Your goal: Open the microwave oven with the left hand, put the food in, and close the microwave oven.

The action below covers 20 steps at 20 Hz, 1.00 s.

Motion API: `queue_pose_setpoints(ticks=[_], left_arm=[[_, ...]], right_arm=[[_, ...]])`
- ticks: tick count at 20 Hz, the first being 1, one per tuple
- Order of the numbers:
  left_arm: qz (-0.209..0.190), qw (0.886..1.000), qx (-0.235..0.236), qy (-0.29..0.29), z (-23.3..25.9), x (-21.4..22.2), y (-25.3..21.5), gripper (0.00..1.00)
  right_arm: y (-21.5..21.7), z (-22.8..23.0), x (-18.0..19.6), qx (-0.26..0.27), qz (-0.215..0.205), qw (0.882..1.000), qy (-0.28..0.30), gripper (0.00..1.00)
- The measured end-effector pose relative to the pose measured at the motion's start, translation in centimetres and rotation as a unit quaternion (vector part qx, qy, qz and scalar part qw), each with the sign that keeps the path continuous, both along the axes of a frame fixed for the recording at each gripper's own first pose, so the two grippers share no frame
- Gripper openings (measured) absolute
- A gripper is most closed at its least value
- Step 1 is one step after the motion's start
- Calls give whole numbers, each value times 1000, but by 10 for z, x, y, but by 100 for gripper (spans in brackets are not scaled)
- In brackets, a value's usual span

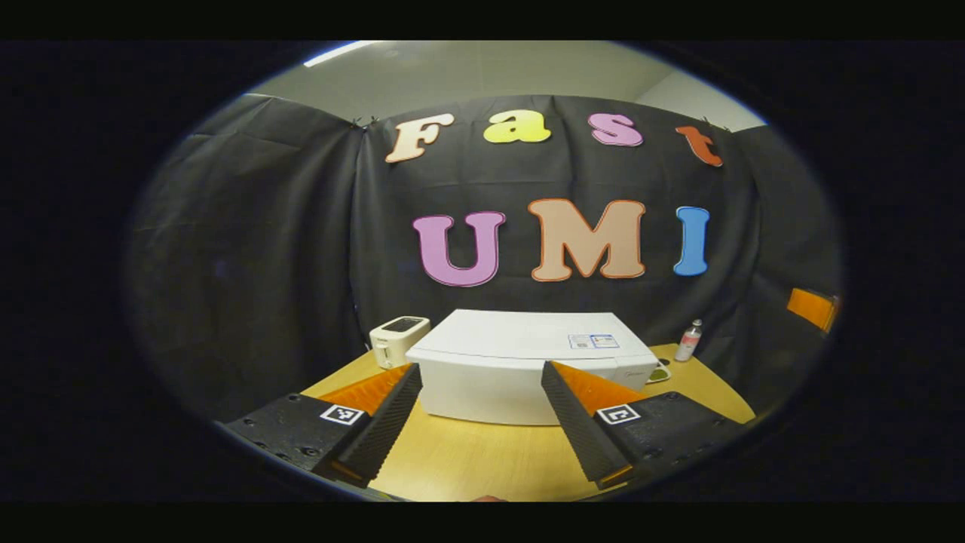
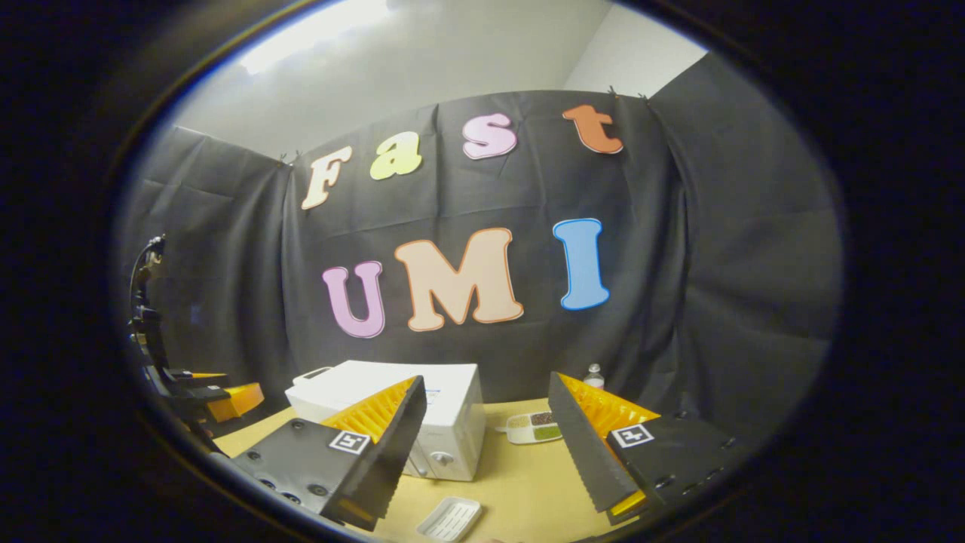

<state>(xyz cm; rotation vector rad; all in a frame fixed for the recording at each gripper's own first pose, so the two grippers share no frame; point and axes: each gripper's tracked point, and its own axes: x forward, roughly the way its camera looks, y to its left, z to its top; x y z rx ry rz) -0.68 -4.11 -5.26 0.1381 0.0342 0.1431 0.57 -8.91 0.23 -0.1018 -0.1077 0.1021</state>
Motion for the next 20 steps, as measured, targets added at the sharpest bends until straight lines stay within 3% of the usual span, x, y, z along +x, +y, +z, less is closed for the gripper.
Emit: queue_pose_setpoints(ticks=[20], left_arm=[[-23,998,-3,50,-35,20,-12,96]], right_arm=[[0,-16,-5,-3,2,1000,23,92]])
